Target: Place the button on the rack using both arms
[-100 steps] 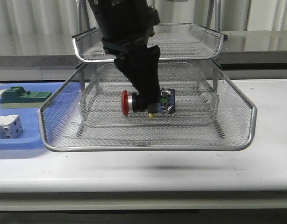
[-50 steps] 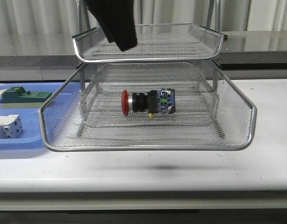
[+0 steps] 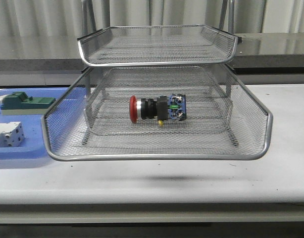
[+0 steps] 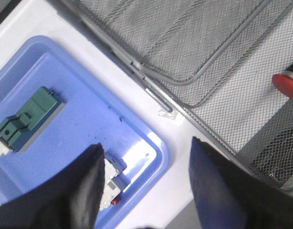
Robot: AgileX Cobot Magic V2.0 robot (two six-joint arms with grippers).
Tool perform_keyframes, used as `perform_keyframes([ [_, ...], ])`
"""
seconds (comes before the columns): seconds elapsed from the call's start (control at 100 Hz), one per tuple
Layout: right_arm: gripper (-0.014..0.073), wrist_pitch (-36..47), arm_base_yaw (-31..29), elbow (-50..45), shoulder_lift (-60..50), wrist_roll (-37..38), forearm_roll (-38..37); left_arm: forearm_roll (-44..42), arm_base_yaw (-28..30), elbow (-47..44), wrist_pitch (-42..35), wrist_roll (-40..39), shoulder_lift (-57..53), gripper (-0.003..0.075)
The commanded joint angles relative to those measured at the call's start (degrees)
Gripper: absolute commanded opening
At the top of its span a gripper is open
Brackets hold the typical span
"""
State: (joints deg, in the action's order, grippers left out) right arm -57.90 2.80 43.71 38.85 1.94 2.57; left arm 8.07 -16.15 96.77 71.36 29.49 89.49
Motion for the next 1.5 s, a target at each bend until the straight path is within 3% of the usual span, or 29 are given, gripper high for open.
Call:
perform_keyframes([
  [0.0, -0.0068, 2.6, 0.0, 1.8, -0.1, -0.1, -0.4, 1.0, 1.3, -1.9, -4.8, -1.1, -5.5, 0.0388],
  [0.37, -0.0068, 2.6, 0.0, 1.8, -0.1, -0.1, -0.4, 0.3, 2.2, -27.3, -29.7, -5.0, -26.3, 0.0388],
  [0.63, -0.0068, 2.6, 0.0, 1.8, -0.1, -0.1, -0.4, -6.9, 2.2, -44.5, -45.9, -14.6, -41.4, 0.0388],
  [0.84, -0.0068, 2.6, 0.0, 1.8, -0.1, -0.1, -0.4, -7.2, 2.8, -56.8, -57.9, -19.9, -52.5, 0.0386],
  [1.23, -0.0068, 2.6, 0.0, 1.8, -0.1, -0.1, -0.4, -3.5, 13.4, -71.2, -62.6, -21.9, -62.7, 0.0386],
  [1.49, -0.0068, 2.6, 0.0, 1.8, -0.1, -0.1, -0.4, -2.0, 13.9, -75.5, -71.4, -21.9, -67.2, 0.0386],
])
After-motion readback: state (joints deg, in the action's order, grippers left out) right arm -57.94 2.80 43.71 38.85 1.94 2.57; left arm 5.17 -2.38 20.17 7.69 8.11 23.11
